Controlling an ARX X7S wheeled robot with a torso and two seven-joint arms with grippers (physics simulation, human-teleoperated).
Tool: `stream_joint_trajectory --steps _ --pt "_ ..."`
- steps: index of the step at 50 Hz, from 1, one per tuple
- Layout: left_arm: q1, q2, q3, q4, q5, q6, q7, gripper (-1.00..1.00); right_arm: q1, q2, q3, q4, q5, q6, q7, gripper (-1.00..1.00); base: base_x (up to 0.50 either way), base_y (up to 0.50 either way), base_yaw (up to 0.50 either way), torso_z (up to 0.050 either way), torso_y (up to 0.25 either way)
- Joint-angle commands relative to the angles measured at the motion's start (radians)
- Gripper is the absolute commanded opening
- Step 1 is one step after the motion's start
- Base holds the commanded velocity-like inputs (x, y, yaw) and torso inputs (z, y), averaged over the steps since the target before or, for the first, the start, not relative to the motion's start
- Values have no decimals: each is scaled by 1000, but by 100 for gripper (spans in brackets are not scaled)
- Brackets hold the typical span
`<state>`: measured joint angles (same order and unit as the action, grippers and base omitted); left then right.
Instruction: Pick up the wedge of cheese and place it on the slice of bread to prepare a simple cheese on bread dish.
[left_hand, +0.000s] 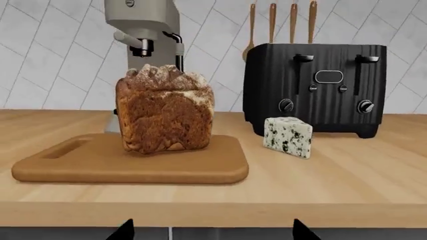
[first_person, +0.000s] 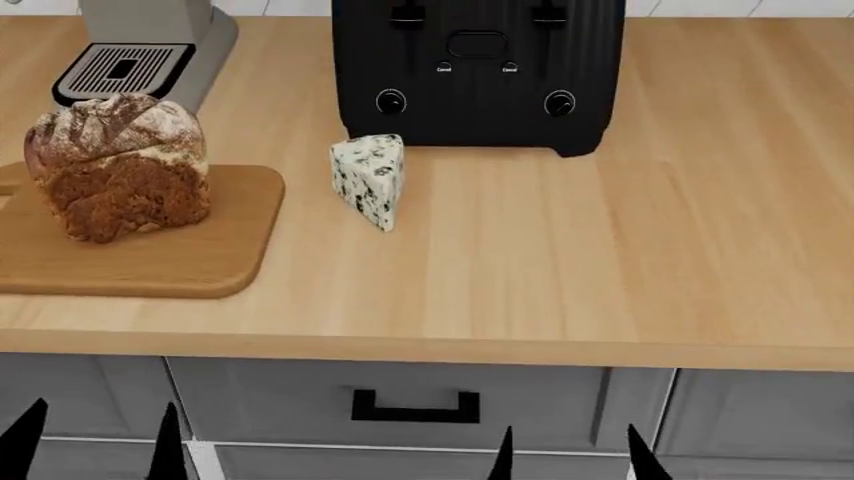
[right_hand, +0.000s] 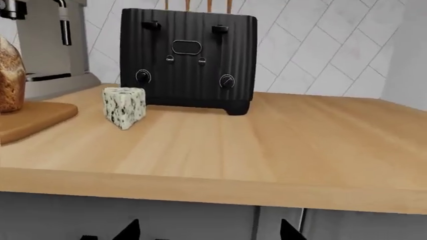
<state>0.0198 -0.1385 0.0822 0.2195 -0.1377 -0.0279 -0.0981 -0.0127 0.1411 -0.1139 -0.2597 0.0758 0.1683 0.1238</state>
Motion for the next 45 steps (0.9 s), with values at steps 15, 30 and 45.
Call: stream_joint_trajectory --steps 15,30,45 --pt "-67 -54 -34 262 -8 -248 -95 100 86 95 36 -373 6 313 48 100 0 0 0 0 0" --pt "-180 -93 -76 398 -49 -427 -138 100 184 134 40 -442 2 423 49 100 0 0 0 0 0" --pt "-278 -128 -95 446 -63 -501 -149 100 246 173 65 -520 -7 531 58 100 0 0 0 0 0"
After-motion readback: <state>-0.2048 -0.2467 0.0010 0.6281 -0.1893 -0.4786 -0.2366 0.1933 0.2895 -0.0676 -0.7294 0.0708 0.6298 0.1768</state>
